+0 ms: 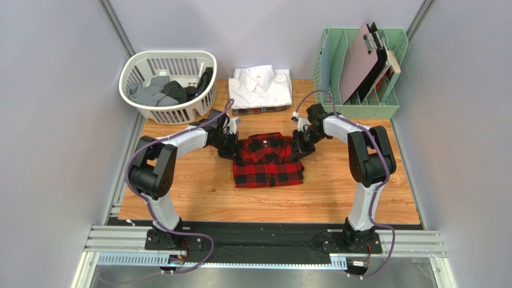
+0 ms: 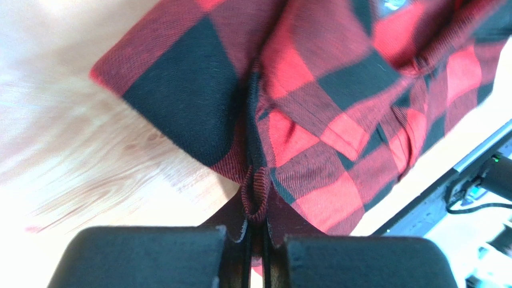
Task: Fold and stack the long sleeve shirts
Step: Neatly place the folded shirt to the corner
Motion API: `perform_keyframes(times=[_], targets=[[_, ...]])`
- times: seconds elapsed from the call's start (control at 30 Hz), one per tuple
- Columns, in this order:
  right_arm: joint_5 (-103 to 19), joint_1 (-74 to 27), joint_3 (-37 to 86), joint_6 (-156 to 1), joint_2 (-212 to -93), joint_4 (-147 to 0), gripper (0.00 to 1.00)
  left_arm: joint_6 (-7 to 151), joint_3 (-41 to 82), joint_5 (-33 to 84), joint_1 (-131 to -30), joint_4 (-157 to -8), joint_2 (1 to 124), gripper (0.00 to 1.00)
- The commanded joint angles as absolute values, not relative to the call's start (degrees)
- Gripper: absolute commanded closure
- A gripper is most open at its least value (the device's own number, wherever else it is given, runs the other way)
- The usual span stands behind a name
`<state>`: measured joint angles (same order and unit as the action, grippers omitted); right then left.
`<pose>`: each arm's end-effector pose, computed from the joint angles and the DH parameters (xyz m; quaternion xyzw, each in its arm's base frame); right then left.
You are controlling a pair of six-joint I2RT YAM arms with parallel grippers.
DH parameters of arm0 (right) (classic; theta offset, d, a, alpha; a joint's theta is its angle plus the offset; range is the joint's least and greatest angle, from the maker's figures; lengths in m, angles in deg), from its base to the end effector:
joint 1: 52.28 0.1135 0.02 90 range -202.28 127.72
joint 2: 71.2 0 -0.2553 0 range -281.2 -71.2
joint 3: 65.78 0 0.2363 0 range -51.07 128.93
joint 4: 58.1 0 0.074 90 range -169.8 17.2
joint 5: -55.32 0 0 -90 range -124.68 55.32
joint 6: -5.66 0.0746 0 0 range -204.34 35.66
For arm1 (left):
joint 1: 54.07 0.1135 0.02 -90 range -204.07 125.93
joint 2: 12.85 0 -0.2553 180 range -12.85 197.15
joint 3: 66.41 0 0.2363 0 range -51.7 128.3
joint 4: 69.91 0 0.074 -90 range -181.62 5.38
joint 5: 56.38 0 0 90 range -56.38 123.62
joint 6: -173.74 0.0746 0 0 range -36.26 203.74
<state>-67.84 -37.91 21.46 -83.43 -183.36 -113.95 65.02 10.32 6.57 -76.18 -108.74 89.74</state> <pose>0.3313 0.1270 0.1157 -0.1348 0.9460 0.2922 0.0386 0.3099 -0.1625 0.1326 0.0793 0.9467 -0.2882 0.1200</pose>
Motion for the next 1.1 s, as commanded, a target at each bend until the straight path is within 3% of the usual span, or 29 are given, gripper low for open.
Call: perform_keyframes(times=[0.0, 0.5, 0.83, 1.07], targets=[[-59.4, -38.5, 29.3, -83.3, -178.5, -112.3, 1.00, 70.6, 14.5, 13.7, -75.7, -113.3, 83.2, 1.00], [-55.1, -38.6, 53.6, -84.2, -181.2, -114.4, 1.00, 79.1, 36.9, 19.0, -74.8, -113.5, 86.7, 1.00], [-51.0, -38.5, 75.0, -85.9, -194.2, -108.9, 1.00, 86.5, 59.9, 27.6, -73.6, -107.1, 100.9, 1.00], [-49.8, -38.4, 85.0, -86.6, -202.7, -103.3, 1.00, 87.4, 66.9, 29.0, -71.3, -104.0, 108.9, 1.00]])
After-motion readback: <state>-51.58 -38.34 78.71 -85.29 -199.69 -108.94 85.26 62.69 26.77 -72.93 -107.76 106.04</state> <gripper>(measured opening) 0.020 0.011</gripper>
